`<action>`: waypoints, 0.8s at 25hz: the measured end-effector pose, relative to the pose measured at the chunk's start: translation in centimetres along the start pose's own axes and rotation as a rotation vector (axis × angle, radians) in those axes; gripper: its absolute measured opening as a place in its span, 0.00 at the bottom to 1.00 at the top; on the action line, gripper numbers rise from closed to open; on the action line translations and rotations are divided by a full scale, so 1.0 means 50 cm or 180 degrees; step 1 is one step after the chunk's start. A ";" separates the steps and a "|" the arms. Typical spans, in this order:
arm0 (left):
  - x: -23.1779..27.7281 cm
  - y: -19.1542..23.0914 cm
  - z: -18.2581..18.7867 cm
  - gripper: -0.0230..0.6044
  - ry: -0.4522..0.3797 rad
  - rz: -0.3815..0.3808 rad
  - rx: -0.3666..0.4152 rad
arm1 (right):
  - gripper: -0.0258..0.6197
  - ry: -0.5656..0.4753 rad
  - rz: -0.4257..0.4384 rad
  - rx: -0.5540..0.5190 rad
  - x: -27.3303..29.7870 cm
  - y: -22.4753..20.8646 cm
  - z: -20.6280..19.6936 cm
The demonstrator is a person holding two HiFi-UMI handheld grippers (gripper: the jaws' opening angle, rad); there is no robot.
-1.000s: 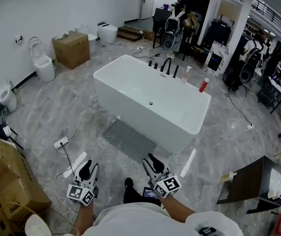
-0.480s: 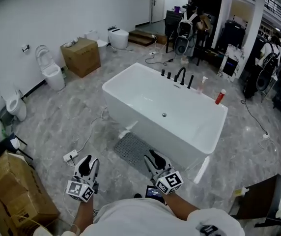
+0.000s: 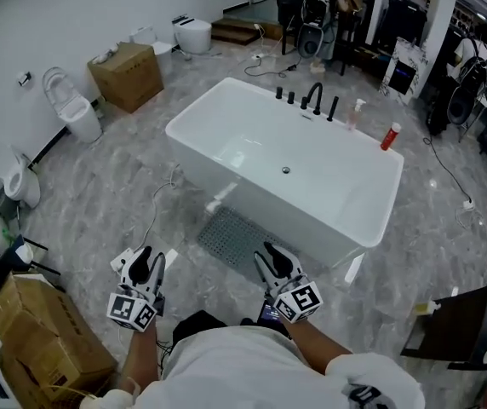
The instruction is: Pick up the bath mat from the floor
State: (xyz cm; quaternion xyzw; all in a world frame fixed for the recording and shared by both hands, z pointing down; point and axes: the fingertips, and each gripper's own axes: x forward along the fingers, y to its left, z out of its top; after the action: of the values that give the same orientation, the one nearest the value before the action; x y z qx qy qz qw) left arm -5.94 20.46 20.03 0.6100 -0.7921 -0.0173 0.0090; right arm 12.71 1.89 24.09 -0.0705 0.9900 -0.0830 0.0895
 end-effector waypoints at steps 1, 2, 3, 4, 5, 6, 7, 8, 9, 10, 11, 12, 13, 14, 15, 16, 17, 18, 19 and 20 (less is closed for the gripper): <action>0.018 0.015 -0.001 0.27 0.0029 -0.0032 0.0026 | 0.27 0.0023 -0.0051 -0.0001 0.006 -0.012 -0.006; 0.035 0.033 -0.002 0.27 0.0061 -0.0058 0.0036 | 0.27 0.0045 -0.0113 0.0002 0.011 -0.024 -0.010; 0.053 0.052 -0.006 0.27 0.0096 -0.0084 0.0026 | 0.27 0.0064 -0.0187 0.0006 0.016 -0.036 -0.013; 0.071 0.072 -0.012 0.27 0.0133 -0.0117 0.0002 | 0.27 0.0082 -0.0274 0.0011 0.022 -0.047 -0.017; 0.091 0.094 -0.020 0.27 0.0170 -0.0159 -0.0029 | 0.27 0.0100 -0.0371 0.0014 0.030 -0.057 -0.020; 0.113 0.117 -0.027 0.27 0.0204 -0.0214 -0.0057 | 0.26 0.0119 -0.0470 0.0014 0.040 -0.067 -0.025; 0.139 0.139 -0.033 0.27 0.0228 -0.0282 -0.0078 | 0.27 0.0139 -0.0564 0.0008 0.053 -0.077 -0.032; 0.168 0.160 -0.038 0.27 0.0242 -0.0366 -0.0093 | 0.27 0.0162 -0.0657 -0.0003 0.065 -0.088 -0.040; 0.200 0.178 -0.045 0.27 0.0256 -0.0463 -0.0109 | 0.27 0.0189 -0.0754 -0.0016 0.076 -0.098 -0.049; 0.234 0.195 -0.054 0.27 0.0275 -0.0572 -0.0129 | 0.27 0.0222 -0.0860 -0.0028 0.085 -0.107 -0.059; 0.270 0.209 -0.066 0.27 0.0303 -0.0691 -0.0153 | 0.26 0.0259 -0.0979 -0.0037 0.094 -0.116 -0.070; 0.308 0.224 -0.080 0.27 0.0336 -0.0809 -0.0178 | 0.27 0.0294 -0.1109 -0.0036 0.104 -0.127 -0.081; 0.345 0.240 -0.095 0.27 0.0375 -0.0918 -0.0208 | 0.27 0.0319 -0.1244 -0.0022 0.117 -0.140 -0.091; 0.381 0.258 -0.113 0.27 0.0425 -0.1016 -0.0246 | 0.27 0.0340 -0.1374 0.0001 0.132 -0.152 -0.100; 0.412 0.277 -0.134 0.27 0.0496 -0.1112 -0.0295 | 0.26 0.0373 -0.1490 0.0030 0.147 -0.162 -0.111; 0.439 0.297 -0.160 0.27 0.0594 -0.1215 -0.0351 | 0.27 0.0431 -0.1584 0.0065 0.163 -0.167 -0.125; 0.462 0.317 -0.186 0.27 0.0707 -0.1320 -0.0409 | 0.27 0.0512 -0.1655 0.0107 0.179 -0.169 -0.143; 0.483 0.339 -0.209 0.27 0.0807 -0.1421 -0.0451 | 0.27 0.0595 -0.1716 0.0159 0.195 -0.172 -0.160; 0.503 0.361 -0.228 0.27 0.0885 -0.1513 -0.0470 | 0.27 0.0656 -0.1785 0.0217 0.209 -0.178 -0.174; 0.524 0.383 -0.246 0.27 0.0958 -0.1591 -0.0483 | 0.27 0.0692 -0.1866 0.0261 0.219 -0.184 -0.183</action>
State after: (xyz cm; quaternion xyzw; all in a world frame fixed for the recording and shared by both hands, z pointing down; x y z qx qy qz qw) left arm -30.71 -0.17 32.87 0.7794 -0.6036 0.0125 0.1673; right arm 1.45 -7.41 32.79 -0.3400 0.9271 -0.1521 -0.0419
